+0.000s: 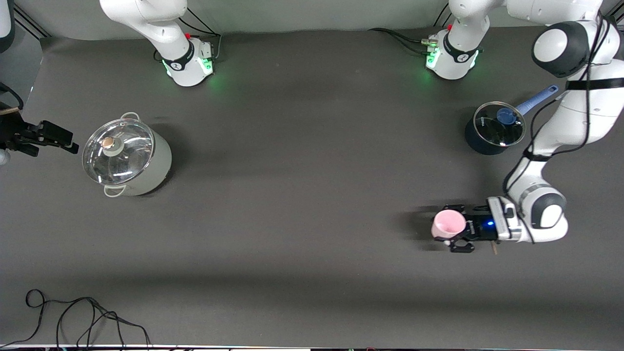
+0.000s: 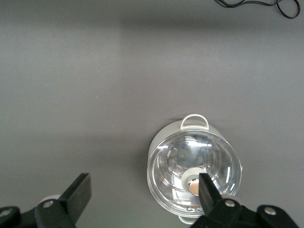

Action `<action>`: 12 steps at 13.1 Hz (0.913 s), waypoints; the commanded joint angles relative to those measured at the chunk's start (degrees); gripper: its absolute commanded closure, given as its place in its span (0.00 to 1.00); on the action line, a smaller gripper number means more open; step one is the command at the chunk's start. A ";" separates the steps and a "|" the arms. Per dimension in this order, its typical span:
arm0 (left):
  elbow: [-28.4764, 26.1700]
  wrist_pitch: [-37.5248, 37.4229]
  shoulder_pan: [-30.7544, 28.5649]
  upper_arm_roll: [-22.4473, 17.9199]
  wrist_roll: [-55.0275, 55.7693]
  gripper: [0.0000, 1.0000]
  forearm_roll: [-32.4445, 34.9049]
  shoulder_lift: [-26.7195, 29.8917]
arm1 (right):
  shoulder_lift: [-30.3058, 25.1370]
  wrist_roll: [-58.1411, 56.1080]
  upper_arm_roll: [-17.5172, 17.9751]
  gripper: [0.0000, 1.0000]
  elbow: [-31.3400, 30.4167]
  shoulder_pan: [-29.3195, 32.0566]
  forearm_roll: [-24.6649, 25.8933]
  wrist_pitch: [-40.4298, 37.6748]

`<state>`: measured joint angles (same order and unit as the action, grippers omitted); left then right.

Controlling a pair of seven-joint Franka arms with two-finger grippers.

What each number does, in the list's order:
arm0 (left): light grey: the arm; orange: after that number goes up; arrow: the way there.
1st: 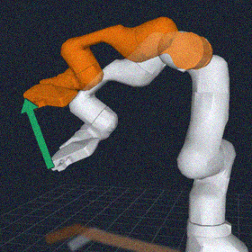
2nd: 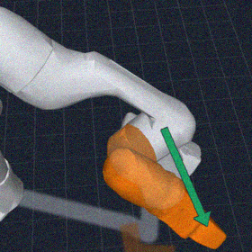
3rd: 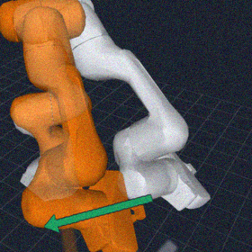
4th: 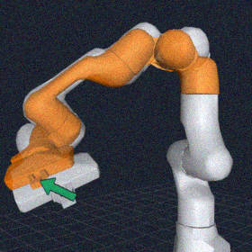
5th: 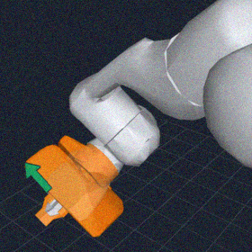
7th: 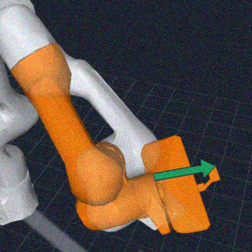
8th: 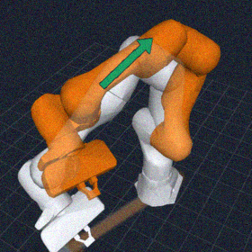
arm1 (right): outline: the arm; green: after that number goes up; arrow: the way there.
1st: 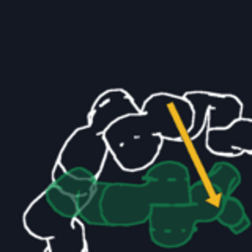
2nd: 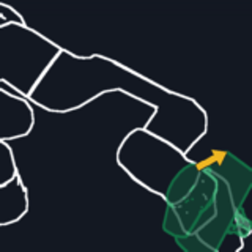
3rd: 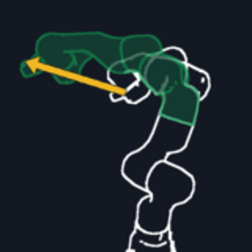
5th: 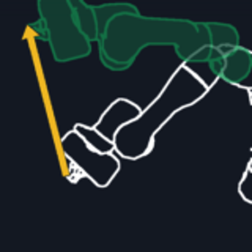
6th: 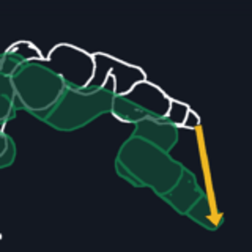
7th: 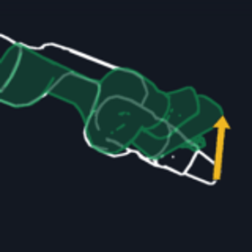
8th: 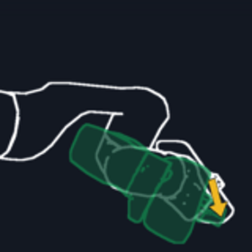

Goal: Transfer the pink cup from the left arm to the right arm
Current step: 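Carry the cup with the left gripper while the right gripper approaches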

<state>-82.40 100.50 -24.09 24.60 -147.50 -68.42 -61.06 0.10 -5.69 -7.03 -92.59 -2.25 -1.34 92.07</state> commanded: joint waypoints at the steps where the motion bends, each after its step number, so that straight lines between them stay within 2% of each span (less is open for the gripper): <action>1: 0.22 8.01 4.48 2.98 2.03 1.00 -4.95 0.77 | -0.18 0.06 -0.09 0.00 0.74 -0.38 0.46 -0.66; 2: 0.22 12.39 5.62 5.26 2.99 1.00 -6.01 0.77 | -0.19 3.11 0.00 0.00 0.92 -0.47 0.38 -0.66; 5: 0.13 28.12 8.00 13.70 3.53 1.00 -8.47 0.77 | -0.62 23.20 0.70 0.00 1.10 -0.91 0.29 -1.10; 7: 0.13 35.43 10.54 16.87 3.62 1.00 -11.98 0.77 | -0.98 37.00 0.70 0.00 1.53 -2.49 0.29 -4.17; 9: 0.22 42.72 13.18 19.77 3.71 1.00 -13.75 0.77 | -0.45 41.45 0.79 0.00 3.28 -4.76 0.20 -4.70; 12: 0.31 58.00 14.77 28.55 4.93 1.00 -13.93 0.77 | 0.95 45.75 0.97 0.00 6.44 -9.50 -1.02 -4.97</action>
<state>-82.30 151.16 -10.34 49.36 -143.99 -81.04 -61.02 -0.46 36.47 -5.92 -89.72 -8.79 -1.59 88.72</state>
